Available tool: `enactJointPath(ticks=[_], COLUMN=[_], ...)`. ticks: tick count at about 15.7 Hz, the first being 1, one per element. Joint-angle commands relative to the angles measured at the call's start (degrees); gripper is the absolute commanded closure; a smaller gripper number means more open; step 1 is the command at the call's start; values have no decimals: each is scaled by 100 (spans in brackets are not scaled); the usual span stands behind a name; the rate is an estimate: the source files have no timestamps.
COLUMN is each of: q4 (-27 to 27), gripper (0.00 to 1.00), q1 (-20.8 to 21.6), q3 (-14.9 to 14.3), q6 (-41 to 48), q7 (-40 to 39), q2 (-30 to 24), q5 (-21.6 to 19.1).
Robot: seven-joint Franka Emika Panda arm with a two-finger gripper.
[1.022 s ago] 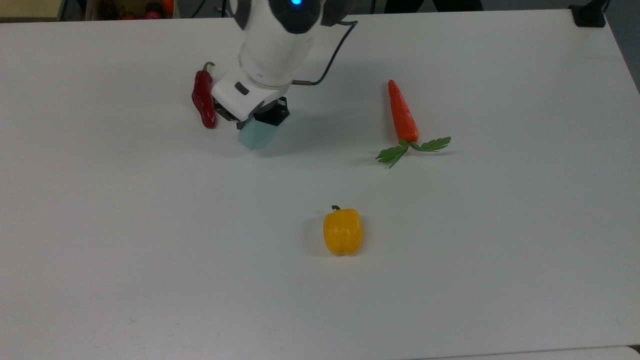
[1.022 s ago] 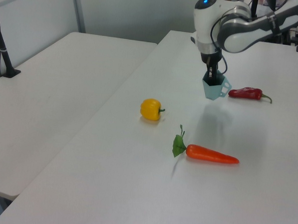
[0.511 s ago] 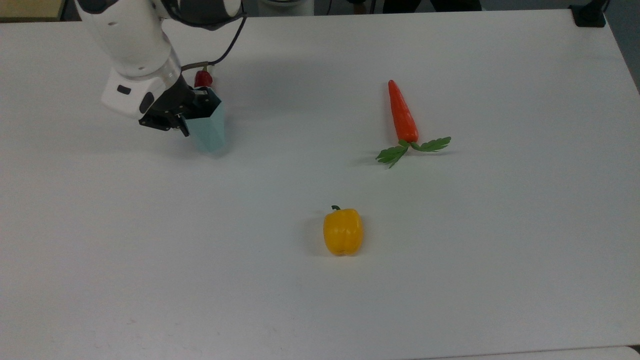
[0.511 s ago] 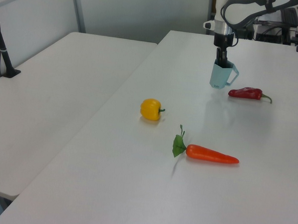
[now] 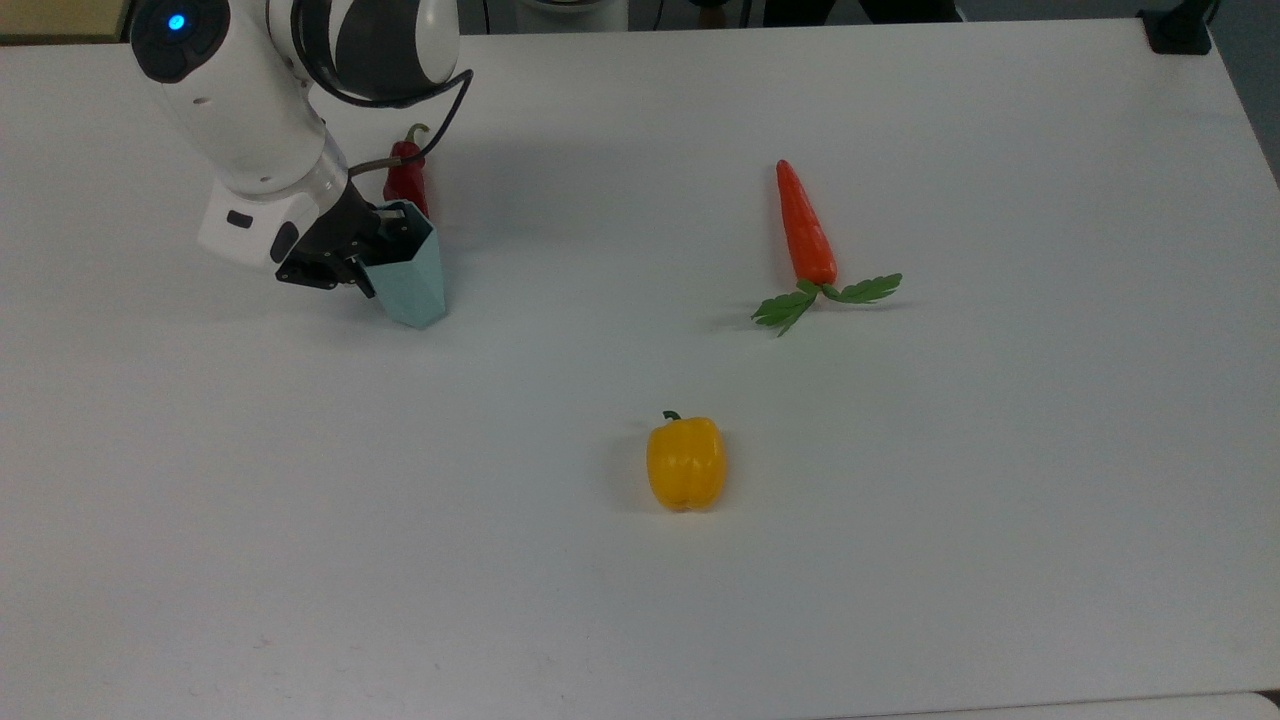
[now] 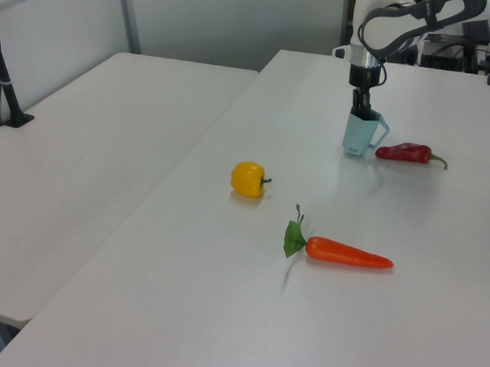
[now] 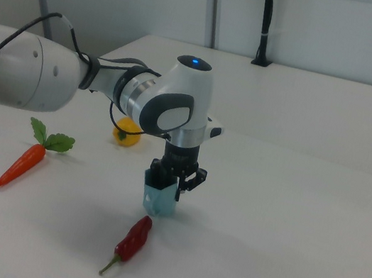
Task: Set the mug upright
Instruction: 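Rotate the held mug upright and lower it onto the table, then open the gripper and raise it away from the upright mug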
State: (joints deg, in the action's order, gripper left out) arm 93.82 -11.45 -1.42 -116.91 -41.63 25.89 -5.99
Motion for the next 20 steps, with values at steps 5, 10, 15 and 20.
enactJointPath(ticks=[5,10,15,20], q4=[-39,-161,-451,-505], gripper=[0,0,0,0], q1=[99,125,292,266], q3=[-60,37,300,862], q6=[-86,10,668,1222], q7=[-56,-21,1767,4062], q2=[-31,-408,-1207,-1998], q5=[-42,-148,-148,-130])
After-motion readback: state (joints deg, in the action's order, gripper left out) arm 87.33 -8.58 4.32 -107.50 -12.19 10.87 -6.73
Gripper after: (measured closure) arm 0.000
